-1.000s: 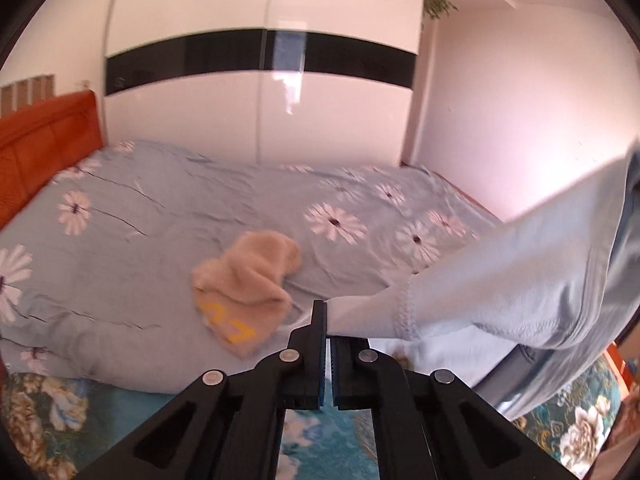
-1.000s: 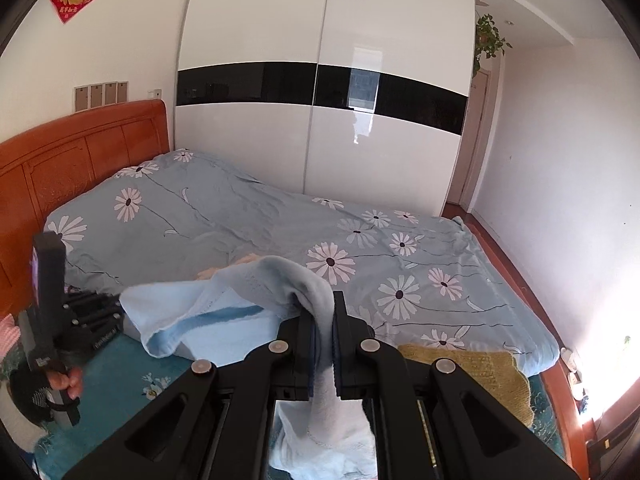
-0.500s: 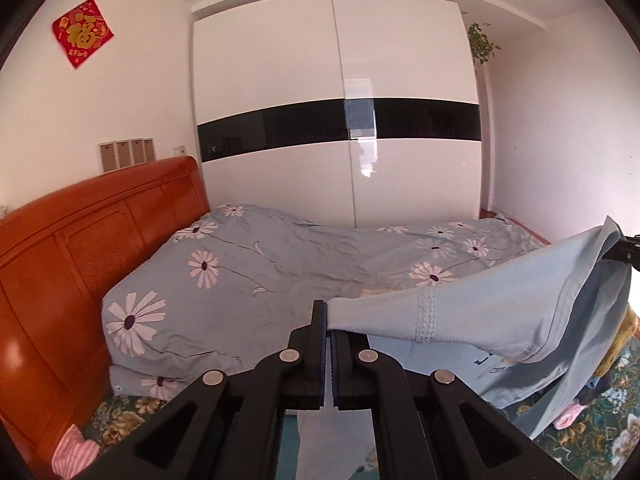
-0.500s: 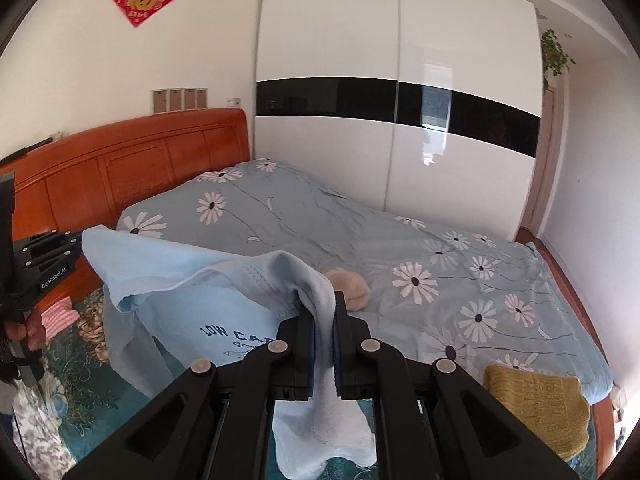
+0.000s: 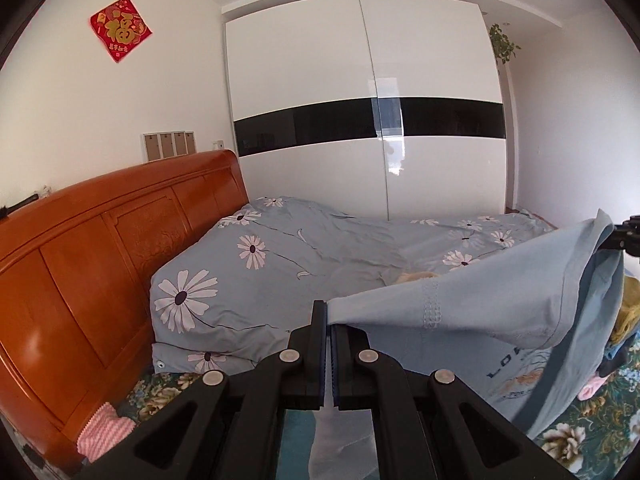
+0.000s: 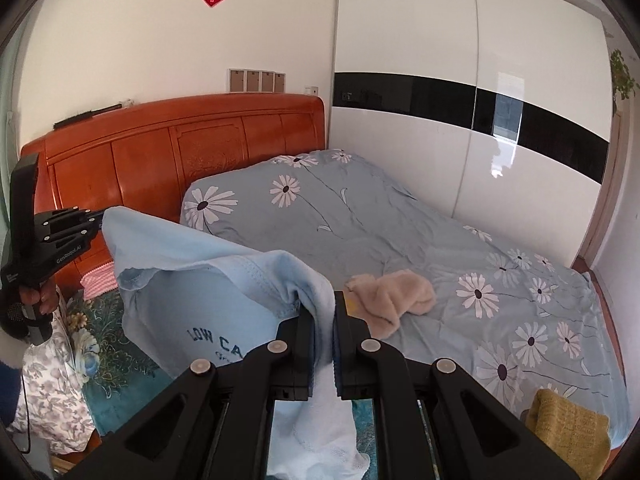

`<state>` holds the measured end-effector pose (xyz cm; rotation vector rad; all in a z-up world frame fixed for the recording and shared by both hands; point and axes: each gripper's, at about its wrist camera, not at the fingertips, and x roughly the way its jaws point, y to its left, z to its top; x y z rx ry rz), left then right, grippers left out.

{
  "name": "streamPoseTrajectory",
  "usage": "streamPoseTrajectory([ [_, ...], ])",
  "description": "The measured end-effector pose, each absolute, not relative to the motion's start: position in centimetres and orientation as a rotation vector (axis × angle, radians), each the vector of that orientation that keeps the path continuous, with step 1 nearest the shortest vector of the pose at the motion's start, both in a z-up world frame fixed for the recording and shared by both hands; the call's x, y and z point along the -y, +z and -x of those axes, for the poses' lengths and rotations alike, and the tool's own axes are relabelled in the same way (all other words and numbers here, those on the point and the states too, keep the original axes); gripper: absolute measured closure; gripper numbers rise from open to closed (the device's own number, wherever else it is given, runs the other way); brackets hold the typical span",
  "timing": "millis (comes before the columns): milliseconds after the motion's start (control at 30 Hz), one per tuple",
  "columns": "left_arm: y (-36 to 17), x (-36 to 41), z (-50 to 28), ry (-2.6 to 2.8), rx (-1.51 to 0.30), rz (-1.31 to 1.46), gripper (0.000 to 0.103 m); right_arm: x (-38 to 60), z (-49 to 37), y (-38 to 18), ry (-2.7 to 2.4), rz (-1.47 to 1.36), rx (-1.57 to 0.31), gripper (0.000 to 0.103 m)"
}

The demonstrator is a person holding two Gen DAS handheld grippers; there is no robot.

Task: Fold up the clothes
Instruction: 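Grasp the shirt with the left gripper while the right gripper holds it up, then lower the shirt onto the teal blanket and open both grippers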

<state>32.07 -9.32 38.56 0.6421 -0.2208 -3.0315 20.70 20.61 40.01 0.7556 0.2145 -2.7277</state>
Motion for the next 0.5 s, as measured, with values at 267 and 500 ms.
streamPoseTrajectory([
  [267,27.3,9.3,-18.5,-2.881,0.243,-1.040,0.101,-19.7,-7.5,28.7,-2.672,-1.162,-0.243,0.096],
  [500,17.0,9.6,-8.4,-2.754,0.200,-1.301,0.101,-21.3,2.1,19.4,-2.601,-1.412,-0.174,0.096],
])
